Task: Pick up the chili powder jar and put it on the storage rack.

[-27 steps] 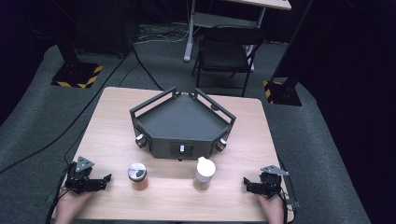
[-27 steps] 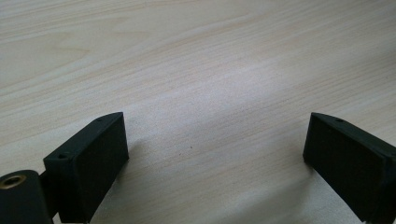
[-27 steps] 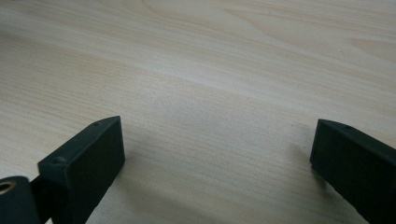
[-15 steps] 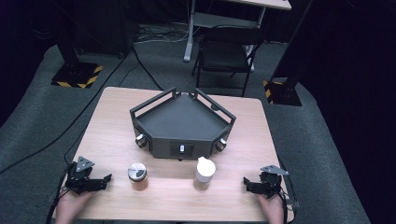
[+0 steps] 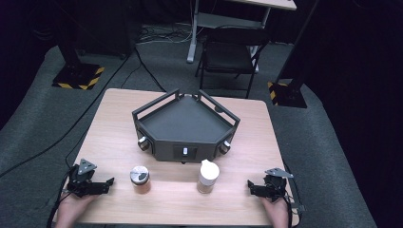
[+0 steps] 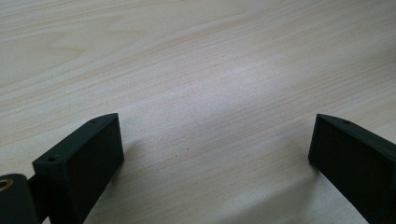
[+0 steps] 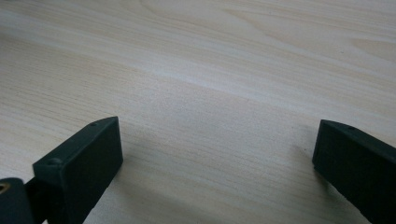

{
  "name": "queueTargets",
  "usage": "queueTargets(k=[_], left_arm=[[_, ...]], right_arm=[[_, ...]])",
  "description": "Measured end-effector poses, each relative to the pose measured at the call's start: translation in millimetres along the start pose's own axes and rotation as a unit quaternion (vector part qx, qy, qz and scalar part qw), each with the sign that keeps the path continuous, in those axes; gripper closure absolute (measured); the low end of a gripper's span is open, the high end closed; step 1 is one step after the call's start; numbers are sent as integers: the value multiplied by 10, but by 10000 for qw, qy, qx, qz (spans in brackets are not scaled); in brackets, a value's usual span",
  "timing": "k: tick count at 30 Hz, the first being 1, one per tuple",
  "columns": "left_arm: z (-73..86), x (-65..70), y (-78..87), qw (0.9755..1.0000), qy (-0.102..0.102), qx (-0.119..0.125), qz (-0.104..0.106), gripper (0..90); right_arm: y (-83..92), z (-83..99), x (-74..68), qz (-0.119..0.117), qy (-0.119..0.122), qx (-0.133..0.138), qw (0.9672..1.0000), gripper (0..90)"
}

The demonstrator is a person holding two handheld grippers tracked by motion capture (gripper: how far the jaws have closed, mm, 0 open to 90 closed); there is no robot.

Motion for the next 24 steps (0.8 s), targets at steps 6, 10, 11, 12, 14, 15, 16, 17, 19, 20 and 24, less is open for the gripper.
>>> queueTargets(k=[6, 10, 11, 12, 14, 15, 16, 17, 19, 20, 24], left_arm=[[35, -66, 22, 9998, 34, 84, 198, 58], [44, -71, 32, 9997, 32, 107, 229, 63], [44, -72, 35, 9997, 12, 112, 234, 65], [43, -72, 40, 9996, 8, 123, 244, 66], [45, -80, 48, 9994, -3, 159, 305, 67], [46, -87, 48, 9993, -1, 165, 344, 68], [45, -95, 48, 9991, 2, 165, 388, 69], [42, -102, 50, 9990, -7, 159, 429, 69], [41, -99, 56, 9988, -33, 183, 463, 71], [40, -97, 65, 9986, -45, 208, 492, 71], [37, -88, 95, 9979, -100, 306, 570, 72]], right_arm=[[-2, -3, 1, -1, 3, -5, 10000, 3], [-2, -3, 1, -1, 3, -4, 10000, 3], [-2, -3, 1, -1, 2, -5, 10000, 3], [-2, -3, 1, -2, 3, -4, 10000, 3], [-2, -4, 2, -3, 4, -5, 10000, 3], [-3, -4, 3, -7, 6, -6, 10000, 3], [-3, -5, 5, -9, 7, -5, 10000, 3], [-3, -5, 5, -10, 11, -7, 10000, 2], [-4, -5, 5, -10, 6, -5, 10000, 2], [-3, -5, 5, -10, 11, -7, 10000, 2], [-3, -5, 6, -10, 12, -7, 10000, 3]])
Point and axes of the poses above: each handheld gripper's, and its own axes: y roughly backward along the jaws, z roughly out of its underside, x roughly to its right, the point moved 2 cm from there along -y, roughly forward along the jaws, and after that the axes turned 1 degree about -x, right-handed, at the moved point
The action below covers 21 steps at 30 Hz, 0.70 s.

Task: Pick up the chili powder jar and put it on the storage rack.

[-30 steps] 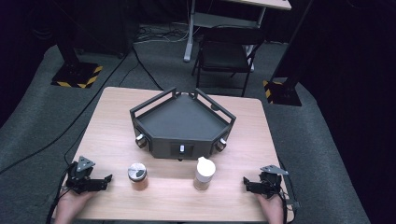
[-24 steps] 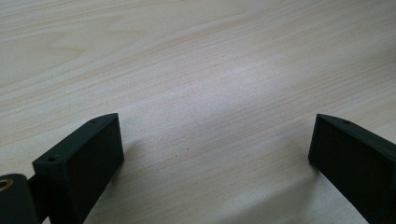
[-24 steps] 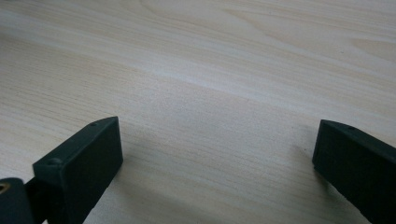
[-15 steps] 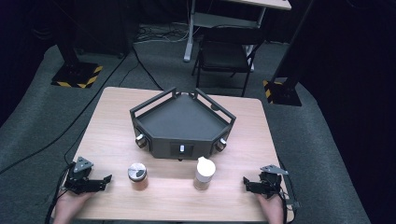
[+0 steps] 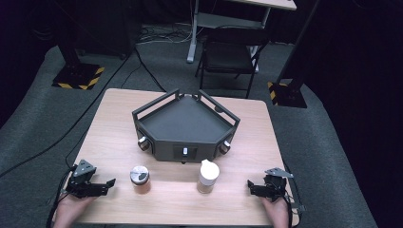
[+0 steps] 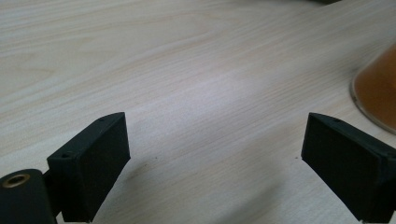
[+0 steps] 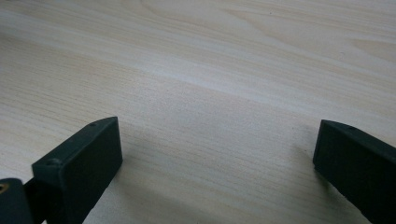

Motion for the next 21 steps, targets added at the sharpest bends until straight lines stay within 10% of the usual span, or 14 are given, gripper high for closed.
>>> queueTargets(k=[21], left_arm=[[-67, 92, 67, 9967, -479, 273, 595, 89]], right_arm=[[0, 1, -1, 0, -4, 2, 10000, 2]])
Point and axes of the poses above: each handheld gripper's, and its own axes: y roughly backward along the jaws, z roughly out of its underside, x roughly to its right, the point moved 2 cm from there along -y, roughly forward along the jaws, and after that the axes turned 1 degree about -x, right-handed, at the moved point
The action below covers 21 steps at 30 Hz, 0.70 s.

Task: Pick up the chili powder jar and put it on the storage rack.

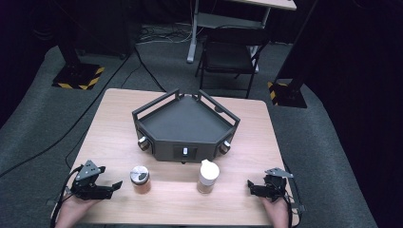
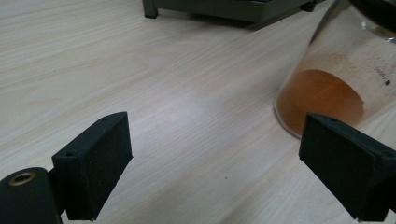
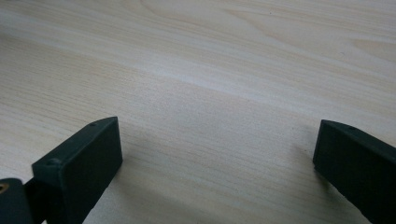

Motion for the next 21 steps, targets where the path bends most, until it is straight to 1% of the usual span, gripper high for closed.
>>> queueTargets(k=[1, 2, 6, 11, 15, 17, 21], left_arm=[[-6, -1, 1, 10000, -20, 5, 50, 89], [-6, -1, 1, 10000, -20, 5, 50, 89], [-24, -6, -4, 9997, -84, 22, 233, 88], [-41, 28, -7, 9994, -126, 64, 316, 87], [-66, 56, -2, 9987, -240, 112, 432, 87], [-75, 62, -10, 9979, -318, 153, 542, 86], [-104, 110, -36, 9966, -461, 165, 663, 86]], right_arm=[[0, 0, 0, 0, -1, 0, 10000, 3], [0, 0, 0, 0, -1, 0, 10000, 3], [0, 0, 0, 0, 0, 0, 10000, 3], [0, 0, 0, 1, 3, -1, 10000, 3], [4, 4, -9, 6, -2, -2, 10000, 1], [3, 3, -7, 3, 6, -3, 10000, 1], [2, 2, -7, 2, 5, -3, 10000, 1]])
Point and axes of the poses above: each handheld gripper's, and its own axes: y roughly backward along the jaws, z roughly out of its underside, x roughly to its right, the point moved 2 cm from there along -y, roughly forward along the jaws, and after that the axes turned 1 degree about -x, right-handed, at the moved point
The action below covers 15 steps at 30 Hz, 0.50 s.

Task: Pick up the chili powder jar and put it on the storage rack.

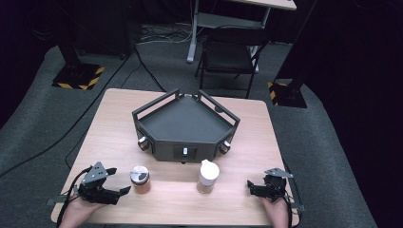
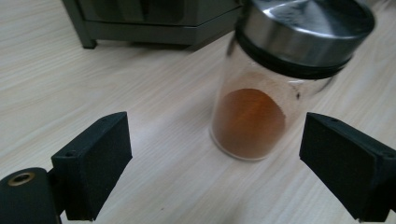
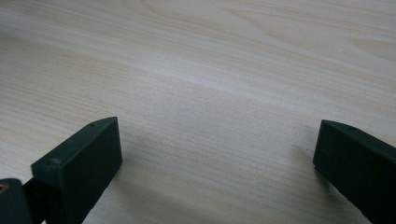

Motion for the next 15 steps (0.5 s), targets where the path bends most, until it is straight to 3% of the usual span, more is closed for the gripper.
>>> queueTargets(k=[9, 15], left_arm=[[-102, 135, -125, 9997, -210, -18, 142, 85], [-121, 229, -229, 9997, -222, -63, 72, 84]], right_arm=[[-6, -6, -2, 0, -5, -3, 10000, 0], [-5, -5, -5, 4, -7, -3, 10000, 0]])
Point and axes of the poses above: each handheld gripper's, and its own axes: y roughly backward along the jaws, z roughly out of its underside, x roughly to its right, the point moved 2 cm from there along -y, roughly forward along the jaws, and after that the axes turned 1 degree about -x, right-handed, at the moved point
